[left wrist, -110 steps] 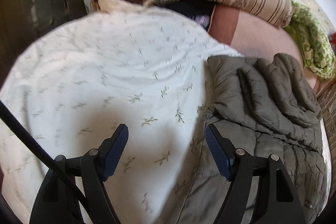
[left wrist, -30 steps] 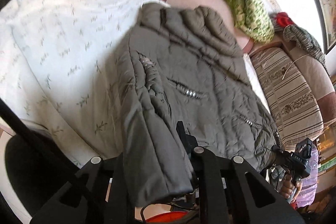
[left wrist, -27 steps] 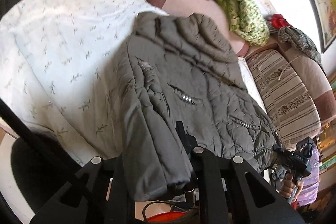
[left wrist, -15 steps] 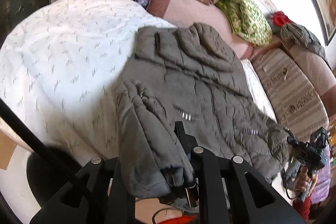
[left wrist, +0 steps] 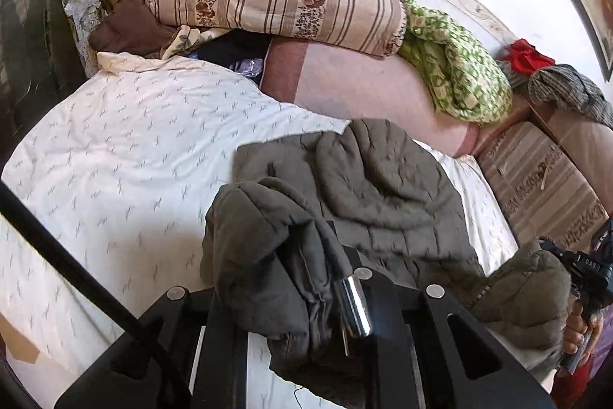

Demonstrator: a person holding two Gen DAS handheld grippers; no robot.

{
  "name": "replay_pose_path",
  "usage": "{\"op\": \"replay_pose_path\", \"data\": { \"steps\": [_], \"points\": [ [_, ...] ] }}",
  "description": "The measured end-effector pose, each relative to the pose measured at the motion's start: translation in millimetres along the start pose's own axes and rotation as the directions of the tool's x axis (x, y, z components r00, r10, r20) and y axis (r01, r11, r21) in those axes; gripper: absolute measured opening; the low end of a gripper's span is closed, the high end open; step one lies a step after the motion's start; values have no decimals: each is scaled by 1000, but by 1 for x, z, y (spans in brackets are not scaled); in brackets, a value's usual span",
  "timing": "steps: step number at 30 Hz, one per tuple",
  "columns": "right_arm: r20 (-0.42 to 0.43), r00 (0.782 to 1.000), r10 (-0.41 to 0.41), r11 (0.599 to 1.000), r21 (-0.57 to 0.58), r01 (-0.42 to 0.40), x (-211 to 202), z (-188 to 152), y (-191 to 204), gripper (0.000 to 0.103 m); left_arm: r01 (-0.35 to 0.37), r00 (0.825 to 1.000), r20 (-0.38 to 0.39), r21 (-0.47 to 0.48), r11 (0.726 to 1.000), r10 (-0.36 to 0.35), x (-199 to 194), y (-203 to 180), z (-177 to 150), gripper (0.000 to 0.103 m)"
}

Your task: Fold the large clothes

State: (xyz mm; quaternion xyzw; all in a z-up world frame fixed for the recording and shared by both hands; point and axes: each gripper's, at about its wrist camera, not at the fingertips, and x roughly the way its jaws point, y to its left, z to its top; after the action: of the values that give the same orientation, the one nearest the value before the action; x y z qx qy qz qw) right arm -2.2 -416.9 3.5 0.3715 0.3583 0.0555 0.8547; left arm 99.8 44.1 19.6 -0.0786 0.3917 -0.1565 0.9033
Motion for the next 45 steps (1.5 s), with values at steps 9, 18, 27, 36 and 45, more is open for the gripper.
{"op": "replay_pose_path", "data": {
  "steps": [9, 18, 27, 36, 45],
  "points": [
    [15, 995, -100, 995, -7, 100, 58, 73, 12, 17, -85, 993, -86, -58, 995, 80, 94, 3, 85, 17],
    [-22, 976, -215, 974, 74, 216, 148, 147, -20, 17, -223, 961, -185, -79, 972, 205, 210, 13, 135, 19],
    [-53, 927, -371, 928, -2, 371, 233, 175, -42, 18, -293, 920, -307, -125, 948, 243, 301, 33, 141, 20],
    [6, 959, -283, 946, 169, 278, 213, 173, -54, 49, 64, 988, -114, -308, 949, -104, 211, 44, 164, 63],
    [197, 898, -393, 896, -140, 422, 170, 153, 32, 94, -62, 991, -121, 4, 998, 62, 201, -55, 142, 70]
  ]
}}
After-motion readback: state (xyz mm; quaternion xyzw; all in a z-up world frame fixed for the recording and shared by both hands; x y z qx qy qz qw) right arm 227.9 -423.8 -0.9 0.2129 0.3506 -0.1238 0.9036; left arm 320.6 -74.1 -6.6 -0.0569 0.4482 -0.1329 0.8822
